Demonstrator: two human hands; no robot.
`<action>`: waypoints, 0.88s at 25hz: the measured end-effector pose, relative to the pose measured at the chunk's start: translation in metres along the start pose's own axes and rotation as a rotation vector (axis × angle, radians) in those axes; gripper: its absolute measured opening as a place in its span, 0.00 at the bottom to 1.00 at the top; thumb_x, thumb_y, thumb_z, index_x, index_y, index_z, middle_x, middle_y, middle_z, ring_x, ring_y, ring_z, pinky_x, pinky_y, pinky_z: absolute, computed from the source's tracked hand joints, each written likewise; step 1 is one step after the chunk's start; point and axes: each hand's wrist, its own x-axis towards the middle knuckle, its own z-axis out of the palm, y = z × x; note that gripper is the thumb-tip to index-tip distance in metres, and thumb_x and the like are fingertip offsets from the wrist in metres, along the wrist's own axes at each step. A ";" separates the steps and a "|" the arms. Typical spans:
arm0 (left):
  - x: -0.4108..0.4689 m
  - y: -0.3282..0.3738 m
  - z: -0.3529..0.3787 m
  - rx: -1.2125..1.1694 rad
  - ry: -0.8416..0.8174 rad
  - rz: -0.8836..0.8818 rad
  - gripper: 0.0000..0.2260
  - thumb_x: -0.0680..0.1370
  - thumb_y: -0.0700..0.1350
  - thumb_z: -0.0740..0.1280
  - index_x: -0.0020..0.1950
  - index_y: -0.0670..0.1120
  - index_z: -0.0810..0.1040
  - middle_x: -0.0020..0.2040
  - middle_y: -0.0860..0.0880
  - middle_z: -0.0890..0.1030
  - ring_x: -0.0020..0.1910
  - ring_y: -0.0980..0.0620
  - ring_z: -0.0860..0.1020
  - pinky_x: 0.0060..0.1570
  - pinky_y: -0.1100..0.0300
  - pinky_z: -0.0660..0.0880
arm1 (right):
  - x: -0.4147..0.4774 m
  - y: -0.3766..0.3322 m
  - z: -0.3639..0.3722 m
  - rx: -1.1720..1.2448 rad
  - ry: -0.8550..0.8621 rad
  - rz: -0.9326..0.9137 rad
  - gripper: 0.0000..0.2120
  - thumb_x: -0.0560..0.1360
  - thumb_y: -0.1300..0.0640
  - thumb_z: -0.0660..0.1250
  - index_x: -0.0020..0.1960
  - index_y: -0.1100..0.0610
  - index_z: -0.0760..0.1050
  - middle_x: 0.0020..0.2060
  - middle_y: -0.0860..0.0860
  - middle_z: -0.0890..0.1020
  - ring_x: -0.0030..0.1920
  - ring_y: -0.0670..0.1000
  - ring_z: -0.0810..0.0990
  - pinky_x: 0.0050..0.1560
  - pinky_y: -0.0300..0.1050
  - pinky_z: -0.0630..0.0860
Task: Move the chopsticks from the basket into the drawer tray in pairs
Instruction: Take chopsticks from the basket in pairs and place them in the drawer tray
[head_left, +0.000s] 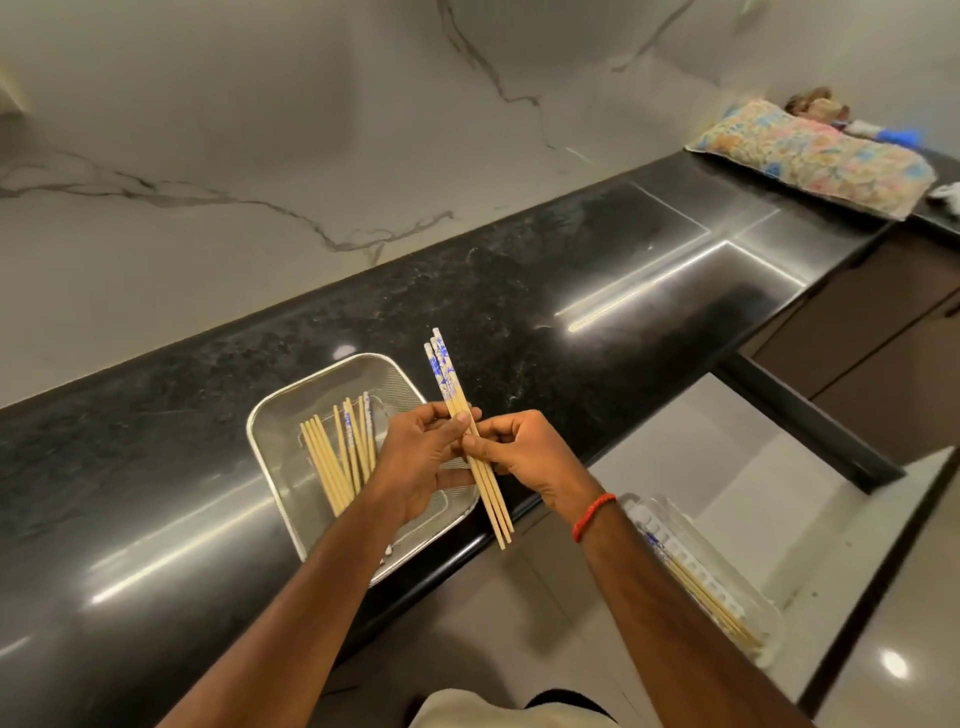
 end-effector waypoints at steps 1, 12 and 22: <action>0.001 -0.002 0.009 0.010 -0.011 0.002 0.08 0.81 0.40 0.68 0.57 0.38 0.81 0.53 0.40 0.87 0.50 0.41 0.87 0.38 0.47 0.84 | -0.004 0.002 -0.009 0.008 0.010 0.005 0.10 0.76 0.59 0.72 0.55 0.62 0.83 0.45 0.55 0.87 0.44 0.49 0.87 0.49 0.41 0.82; 0.006 -0.048 0.126 0.119 -0.134 -0.035 0.08 0.80 0.42 0.69 0.58 0.44 0.83 0.52 0.43 0.88 0.50 0.43 0.87 0.46 0.41 0.84 | -0.060 0.037 -0.118 -0.085 0.167 0.047 0.12 0.75 0.58 0.72 0.57 0.59 0.83 0.39 0.43 0.85 0.40 0.42 0.86 0.42 0.33 0.80; -0.003 -0.091 0.184 0.103 -0.053 -0.137 0.13 0.79 0.47 0.72 0.62 0.47 0.81 0.58 0.49 0.84 0.59 0.45 0.81 0.59 0.38 0.80 | -0.094 0.097 -0.199 -0.154 0.290 0.147 0.12 0.73 0.57 0.75 0.55 0.60 0.84 0.46 0.54 0.86 0.43 0.49 0.85 0.46 0.39 0.80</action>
